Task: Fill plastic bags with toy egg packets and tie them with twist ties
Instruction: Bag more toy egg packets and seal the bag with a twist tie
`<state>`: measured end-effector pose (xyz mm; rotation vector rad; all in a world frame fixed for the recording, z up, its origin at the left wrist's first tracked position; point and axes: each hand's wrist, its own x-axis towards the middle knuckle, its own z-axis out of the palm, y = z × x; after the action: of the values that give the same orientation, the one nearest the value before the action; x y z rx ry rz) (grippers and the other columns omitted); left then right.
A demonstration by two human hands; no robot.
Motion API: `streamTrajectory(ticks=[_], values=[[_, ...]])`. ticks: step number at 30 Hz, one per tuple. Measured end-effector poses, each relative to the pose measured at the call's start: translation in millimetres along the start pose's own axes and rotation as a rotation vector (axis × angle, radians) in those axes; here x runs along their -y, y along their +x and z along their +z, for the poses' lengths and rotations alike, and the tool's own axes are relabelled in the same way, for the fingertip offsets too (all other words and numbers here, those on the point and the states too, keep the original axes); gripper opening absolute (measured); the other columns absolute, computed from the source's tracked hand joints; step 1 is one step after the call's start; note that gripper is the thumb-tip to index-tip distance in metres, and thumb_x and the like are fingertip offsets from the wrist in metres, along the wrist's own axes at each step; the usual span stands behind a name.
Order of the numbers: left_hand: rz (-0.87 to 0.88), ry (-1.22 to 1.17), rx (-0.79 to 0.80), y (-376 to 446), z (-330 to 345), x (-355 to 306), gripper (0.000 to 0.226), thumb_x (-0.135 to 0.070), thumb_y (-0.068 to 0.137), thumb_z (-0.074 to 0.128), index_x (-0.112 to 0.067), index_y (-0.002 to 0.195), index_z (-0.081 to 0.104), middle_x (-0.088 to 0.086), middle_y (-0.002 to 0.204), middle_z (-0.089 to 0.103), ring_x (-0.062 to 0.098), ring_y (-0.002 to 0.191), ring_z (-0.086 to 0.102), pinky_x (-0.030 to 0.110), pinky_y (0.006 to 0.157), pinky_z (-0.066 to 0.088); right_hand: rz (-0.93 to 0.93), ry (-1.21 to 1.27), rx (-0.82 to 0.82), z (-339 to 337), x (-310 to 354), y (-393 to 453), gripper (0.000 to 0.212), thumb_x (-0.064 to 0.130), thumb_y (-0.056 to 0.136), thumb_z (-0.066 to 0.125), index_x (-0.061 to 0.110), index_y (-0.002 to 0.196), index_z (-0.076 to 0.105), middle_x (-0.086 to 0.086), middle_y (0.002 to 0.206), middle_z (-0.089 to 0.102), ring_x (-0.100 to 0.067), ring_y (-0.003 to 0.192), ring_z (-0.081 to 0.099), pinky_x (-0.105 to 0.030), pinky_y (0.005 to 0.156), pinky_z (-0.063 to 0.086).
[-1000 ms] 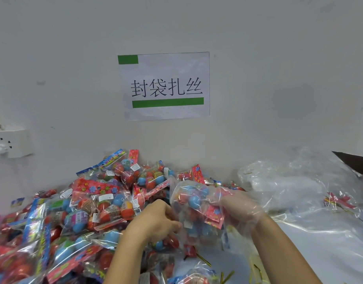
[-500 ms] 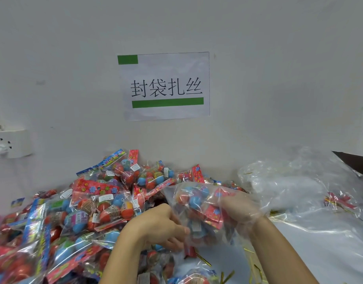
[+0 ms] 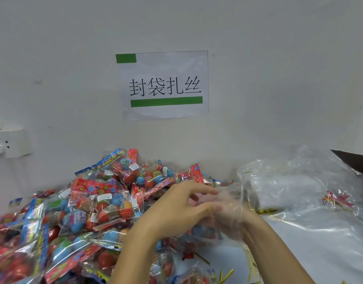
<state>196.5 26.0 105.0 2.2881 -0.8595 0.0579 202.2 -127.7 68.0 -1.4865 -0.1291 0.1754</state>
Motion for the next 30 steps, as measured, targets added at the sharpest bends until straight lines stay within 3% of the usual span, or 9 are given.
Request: streamTrajectory(ticks=[4,9,10,13,16,19,21,25,30], values=[[0.068,-0.046,-0.001,3,7,-8,0.032,-0.046,0.085,0.073,-0.04,0.116,0.071,-0.024,0.114,0.063,-0.008,0.105,0.055,0.017,0.086,0.045,0.013,0.088,0.039,-1,0,-4,0.017,-0.002,0.065,0.057,0.011,0.071,0.065,-0.005,0.073,0.065,-0.017,0.074,0.068,-0.03,0.067,0.057],[0.133,-0.102,-0.139,7,13,-10,0.012,-0.026,0.082,0.081,-0.029,0.093,0.08,-0.012,0.094,0.07,0.002,0.089,0.062,0.012,0.073,0.044,0.056,0.051,-0.104,-11,-8,5,0.017,-0.008,0.097,0.049,0.004,0.101,0.06,-0.014,0.098,0.064,-0.028,0.092,0.062,-0.043,0.083,0.055],[0.147,-0.134,-0.152,7,13,-10,0.01,-0.024,0.08,0.082,-0.028,0.09,0.081,-0.01,0.091,0.071,0.004,0.086,0.063,0.013,0.072,0.045,0.041,-0.015,-0.109,-9,-4,2,0.008,-0.001,0.092,0.057,0.004,0.098,0.06,-0.015,0.095,0.062,-0.028,0.091,0.06,-0.042,0.08,0.054],[0.181,-0.216,-0.18,8,13,-9,0.012,-0.018,0.078,0.084,-0.027,0.085,0.082,-0.006,0.086,0.073,0.009,0.081,0.065,0.018,0.07,0.048,0.021,-0.353,-0.038,-4,10,-8,0.031,0.019,0.067,0.054,-0.002,0.089,0.057,-0.016,0.09,0.048,-0.027,0.089,0.048,-0.043,0.078,0.045],[0.192,-0.284,-0.183,8,15,-12,0.014,-0.01,0.077,0.084,-0.022,0.084,0.082,-0.006,0.083,0.076,0.009,0.08,0.069,0.027,0.073,0.056,-0.039,-0.362,0.02,-9,10,-11,0.011,0.013,0.081,0.06,0.006,0.087,0.066,-0.015,0.09,0.052,-0.027,0.092,0.052,-0.048,0.089,0.049],[0.207,-0.339,-0.173,8,16,-12,0.015,-0.003,0.079,0.08,-0.018,0.081,0.082,-0.007,0.077,0.077,0.009,0.075,0.073,0.031,0.072,0.06,-0.057,-0.284,0.062,-17,8,-12,0.02,-0.008,0.097,0.051,-0.002,0.111,0.064,-0.016,0.097,0.062,-0.027,0.097,0.063,-0.049,0.097,0.052],[0.197,-0.343,-0.23,9,16,-10,0.017,-0.001,0.079,0.079,-0.018,0.078,0.082,-0.006,0.075,0.076,0.012,0.073,0.073,0.033,0.07,0.06,-0.034,-0.304,0.095,-22,9,-12,0.021,-0.01,0.096,0.053,-0.001,0.105,0.069,-0.016,0.098,0.066,-0.026,0.099,0.065,-0.046,0.099,0.052],[0.122,-0.353,-0.398,10,8,-1,0.022,-0.004,0.077,0.082,-0.024,0.07,0.079,-0.008,0.069,0.074,0.006,0.064,0.066,0.024,0.064,0.054,0.016,-0.326,0.107,-20,21,-20,0.047,-0.005,0.1,0.049,0.016,0.068,0.075,-0.006,0.074,0.059,-0.017,0.074,0.054,-0.03,0.074,0.048],[0.086,-0.32,-0.543,7,-1,4,0.024,-0.01,0.084,0.078,-0.027,0.068,0.074,-0.013,0.069,0.072,-0.001,0.064,0.063,0.014,0.061,0.049,-0.028,-0.677,-0.157,-20,43,-30,0.04,0.022,0.103,0.048,-0.011,0.086,0.063,-0.008,0.074,0.057,-0.016,0.063,0.062,-0.023,0.06,0.046]])
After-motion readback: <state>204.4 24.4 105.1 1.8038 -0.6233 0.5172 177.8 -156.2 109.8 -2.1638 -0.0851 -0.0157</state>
